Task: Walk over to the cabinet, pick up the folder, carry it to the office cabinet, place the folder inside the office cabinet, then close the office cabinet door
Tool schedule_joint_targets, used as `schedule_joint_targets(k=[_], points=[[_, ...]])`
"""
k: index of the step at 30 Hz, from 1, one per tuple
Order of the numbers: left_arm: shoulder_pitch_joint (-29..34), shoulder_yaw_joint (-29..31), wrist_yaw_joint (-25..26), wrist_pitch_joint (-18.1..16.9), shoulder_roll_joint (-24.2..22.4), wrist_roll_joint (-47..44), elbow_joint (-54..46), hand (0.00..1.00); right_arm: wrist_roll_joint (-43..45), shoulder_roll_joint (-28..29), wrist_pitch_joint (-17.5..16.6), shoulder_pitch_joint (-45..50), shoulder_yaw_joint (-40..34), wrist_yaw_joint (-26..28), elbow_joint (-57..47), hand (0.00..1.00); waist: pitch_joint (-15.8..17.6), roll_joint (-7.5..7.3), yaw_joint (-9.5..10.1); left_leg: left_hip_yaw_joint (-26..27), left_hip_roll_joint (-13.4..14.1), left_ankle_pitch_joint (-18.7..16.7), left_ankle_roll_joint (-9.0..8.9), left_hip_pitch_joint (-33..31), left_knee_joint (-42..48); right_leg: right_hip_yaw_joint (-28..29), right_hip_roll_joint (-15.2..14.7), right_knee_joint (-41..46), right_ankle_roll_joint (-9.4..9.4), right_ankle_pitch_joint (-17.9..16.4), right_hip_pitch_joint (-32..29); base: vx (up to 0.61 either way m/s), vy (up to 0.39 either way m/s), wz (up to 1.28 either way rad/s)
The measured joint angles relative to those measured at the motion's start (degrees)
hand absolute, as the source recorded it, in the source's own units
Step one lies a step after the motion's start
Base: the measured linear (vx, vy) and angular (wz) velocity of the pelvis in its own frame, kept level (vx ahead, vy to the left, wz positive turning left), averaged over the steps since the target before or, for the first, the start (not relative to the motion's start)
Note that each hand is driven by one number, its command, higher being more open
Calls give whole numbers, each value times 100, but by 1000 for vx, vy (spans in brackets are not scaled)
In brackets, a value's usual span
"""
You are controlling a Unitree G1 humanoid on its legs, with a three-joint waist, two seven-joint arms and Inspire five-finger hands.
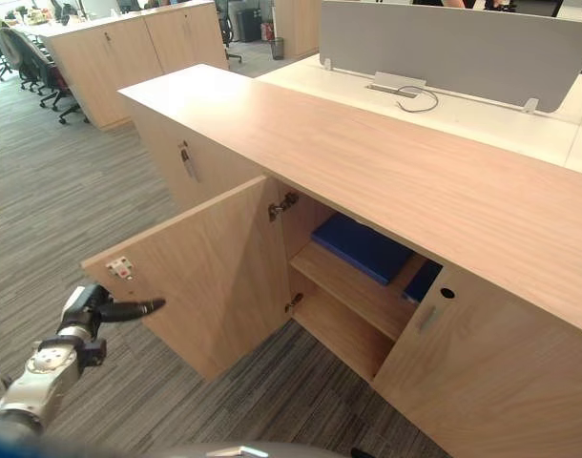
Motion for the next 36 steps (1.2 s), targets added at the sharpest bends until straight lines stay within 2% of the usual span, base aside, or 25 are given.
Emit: schedule_joint_targets(k=[1, 2, 3, 4, 6, 8, 10, 11, 12, 14, 18, 21, 23, 26, 27, 28, 31, 32, 33, 34, 35, 36], points=[[0, -737, -388, 95, 583, 64, -313, 100, -92, -18, -2, -1, 4, 76, 53, 100, -45, -9, -2, 35, -42, -26, 29, -37, 1, 48, -50, 1, 60, 43, -46, -44, 120, -7], [0, -1083, -609, 110, 862, 108, -525, 100, -179, -32, -3, -6, 10, 111, 88, 100, -83, -12, -3, 55, -61, -40, 54, -79, 1, 85, -69, 3, 91, 65, -86, -38, 121, -14], [2, -1641, -1151, 113, 1377, 301, -1056, 100, -258, -42, 1, -19, 44, 174, 102, 100, -133, -10, -4, 119, -87, -62, 93, -135, 1, 151, -82, 9, 124, 136, -177, -26, 117, -27], [102, -1869, -1679, 107, 1721, 517, -1657, 100, -417, -72, -7, -38, 59, 247, 98, 100, -153, -3, -12, 187, -98, -82, 126, -181, 2, 237, -100, 9, 136, 229, -264, -19, 138, -33], [509, -1709, -2315, 48, 1913, 752, -2561, 100, -483, -109, -7, -59, 257, 311, 96, 100, -198, -12, -78, 319, -104, -108, 166, -216, 3, 327, -124, -23, 112, 361, -341, -1, 132, -38], [1026, -1465, -2661, -166, 1765, 754, -3437, 100, -555, -59, -11, -61, 433, 339, 93, 100, -269, -95, -192, 415, -132, -141, 196, -216, 4, 366, -145, -89, 86, 401, -355, 13, 80, -28], [1282, -1202, -2826, -409, 1629, 724, -4071, 100, -649, 2, -26, -59, 523, 394, 98, 100, -347, -241, -243, 477, -139, -143, 201, -212, 4, 415, -144, -141, 79, 405, -343, 15, 21, -16], [1367, -1003, -2890, -589, 1598, 695, -4445, 100, -656, 9, -59, -51, 621, 432, 100, 100, -356, -262, -282, 478, -138, -154, 185, -194, 4, 419, -137, -150, 71, 400, -315, 11, 9, -8], [1408, -886, -2922, -664, 1597, 662, -4590, 100, -657, -3, -77, -54, 665, 437, 99, 100, -360, -252, -306, 476, -138, -168, 163, -191, 4, 419, -137, -149, 66, 396, -311, 0, 0, 0], [1543, -377, -2954, -864, 1597, 596, -4912, 100, -680, -90, -91, -82, 683, 478, 100, 100, -379, -109, -364, 476, -138, -169, 161, -189, 3, 420, -135, -151, 45, 383, -311, 0, 0, 0], [1609, -78, -2953, -905, 1567, 353, -4935, 100, -702, -240, -127, -112, 747, 523, 148, 100, -417, 79, -373, 469, -130, -132, 190, -174, 4, 419, -115, -187, -4, 346, -296, 4, -10, 0], [1656, -79, -2965, -906, 1458, 338, -4936, 100, -705, -277, -123, -148, 875, 537, 215, 100, -424, 98, -382, 452, -89, -85, 175, -157, 5, 415, -66, -213, -29, 331, -262, 3, -60, 2], [1679, -80, -2954, -906, 1347, 339, -4926, 100, -810, -270, -123, -198, 912, 538, 231, 100, -386, 45, -385, 449, -56, -68, 150, -117, 4, 416, -32, -225, -64, 308, -219, -23, -62, 0], [1735, -163, -2877, -918, 844, 337, -4731, 100, -865, -268, -112, -300, 1085, 535, 279, 100, -296, -60, -425, 444, -16, -37, 115, -26, 1, 395, 9, -228, -98, 278, -159, -49, -64, -1], [1734, -247, -2818, -955, 443, 309, -4399, 100, -865, -267, -110, -328, 1134, 535, 279, 100, -251, -91, -469, 441, -12, -33, 109, 24, 0, 393, 12, -229, -91, 259, -105, -27, -31, 0], [1733, -292, -2786, -959, 10, 257, -4022, 100, -864, -266, -110, -328, 1143, 535, 278, 100, -255, -101, -496, 440, -12, -33, 108, 35, 0, 393, 12, -226, -87, 253, -96, -36, -28, -1], [1626, -115, -2434, -907, -2063, -36, -1938, 100, -852, -250, -92, -321, 1138, 513, 280, 100, -249, -133, -543, 455, -17, -34, 107, 62, 0, 410, 11, -229, -71, 241, -83, 0, 0, 0], [1476, 250, -2245, -785, -2940, -293, -836, 100, -850, -225, -74, -323, 1125, 464, 280, 100, -231, -178, -541, 461, -15, -33, 107, 67, 5, 414, 11, -227, -70, 242, -76, 0, 0, 0], [1386, 502, -2085, -679, -3338, -490, -299, 100, -839, -203, -69, -326, 1120, 420, 280, 100, -214, -211, -540, 470, -6, -37, 107, 64, 44, 420, 11, -221, -69, 243, -76, 0, 0, 0], [1205, 1089, -1837, -539, -3915, -759, 613, 100, -801, -133, -70, -348, 1115, 374, 278, 100, -132, -308, -537, 477, 47, -150, 89, -48, 285, 432, 14, -202, -71, 242, -88, -10, -51, -5], [1096, 1674, -1570, -437, -4250, -1125, 1229, 100, -647, -59, -69, -421, 1114, 266, 277, 100, 36, -384, -544, 478, 217, -484, 77, -354, 1014, 453, 38, -170, -78, 239, -106, -23, -79, -8], [1102, 1904, -1400, -440, -4362, -1286, 1401, 100, -589, -39, -69, -449, 1112, 214, 278, 100, 126, -404, -546, 478, 340, -679, 69, -517, 1416, 476, 87, -166, -86, 237, -111, -28, -107, -23]])
